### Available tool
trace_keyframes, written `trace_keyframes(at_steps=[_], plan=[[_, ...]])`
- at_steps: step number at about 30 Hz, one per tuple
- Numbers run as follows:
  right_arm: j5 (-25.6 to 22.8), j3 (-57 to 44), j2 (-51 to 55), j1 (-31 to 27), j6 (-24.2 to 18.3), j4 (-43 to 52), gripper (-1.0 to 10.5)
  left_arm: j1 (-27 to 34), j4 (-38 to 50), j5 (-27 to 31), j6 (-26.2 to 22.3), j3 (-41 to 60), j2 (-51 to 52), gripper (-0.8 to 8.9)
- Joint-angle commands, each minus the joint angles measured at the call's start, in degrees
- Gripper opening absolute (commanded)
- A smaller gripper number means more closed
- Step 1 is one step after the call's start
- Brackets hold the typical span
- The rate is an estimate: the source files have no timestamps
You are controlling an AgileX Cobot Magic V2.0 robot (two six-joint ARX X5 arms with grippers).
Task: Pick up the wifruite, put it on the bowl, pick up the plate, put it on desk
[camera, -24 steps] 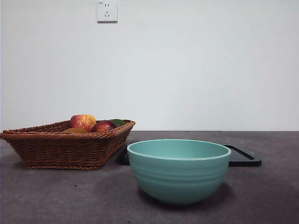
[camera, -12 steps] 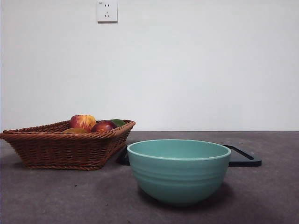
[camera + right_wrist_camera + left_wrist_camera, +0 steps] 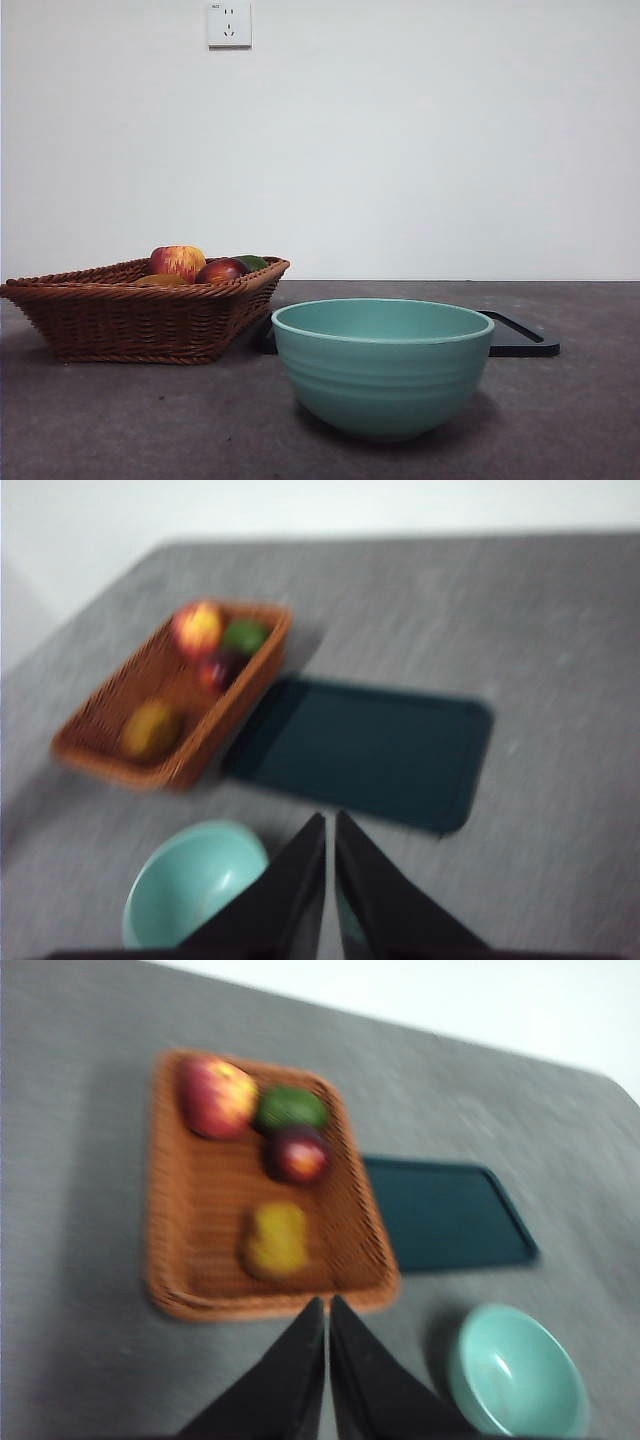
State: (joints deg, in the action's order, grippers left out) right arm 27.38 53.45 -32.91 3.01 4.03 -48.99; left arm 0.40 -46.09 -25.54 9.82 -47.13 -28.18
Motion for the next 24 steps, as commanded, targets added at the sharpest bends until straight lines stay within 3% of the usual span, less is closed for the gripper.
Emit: trace_keyframes(at_steps=[1, 4, 11, 13, 15, 17, 19, 20, 24], plan=[[0.3, 3.3, -2.8, 2.5, -4.7, -5.3, 0.1, -1.8, -2.1, -1.9, -2.0, -2.6, -2.0, 0.10], [0.2, 5.2, -4.8, 5.9, -6.9, -9.6, 0.1, -4.3, -4.3, -2.1, -3.2, -3.5, -3.6, 0.10], [-0.1, 5.4, -4.9, 10.0, -7.1, -10.3, 0.1, -5.7, -4.5, -2.1, -3.2, -3.5, -4.0, 0.10], [-0.5, 5.4, -4.9, 10.1, -7.0, -10.2, 0.1, -5.7, -5.0, -2.1, -3.0, -3.5, -4.0, 0.80], [-0.5, 5.4, -4.9, 10.1, -7.0, -10.1, 0.1, -5.7, -5.7, -2.1, -3.0, -3.5, -4.0, 2.17], [-0.6, 5.4, -4.9, 10.1, -7.0, -10.0, 1.5, -5.7, -5.6, -2.1, -3.0, -3.5, -4.0, 3.61], [-0.9, 5.4, -4.9, 10.1, -5.8, -9.8, 3.9, -5.7, -5.4, -2.1, -3.0, -3.5, -4.0, 4.13], [-0.9, 5.4, -4.9, 10.1, -5.7, -9.8, 4.4, -5.7, -5.3, -2.1, -3.0, -3.5, -4.0, 4.13], [-0.8, 5.4, -5.1, 10.1, -4.7, -9.7, 4.4, -5.7, -5.4, -2.1, -2.9, -3.5, -4.0, 4.80]])
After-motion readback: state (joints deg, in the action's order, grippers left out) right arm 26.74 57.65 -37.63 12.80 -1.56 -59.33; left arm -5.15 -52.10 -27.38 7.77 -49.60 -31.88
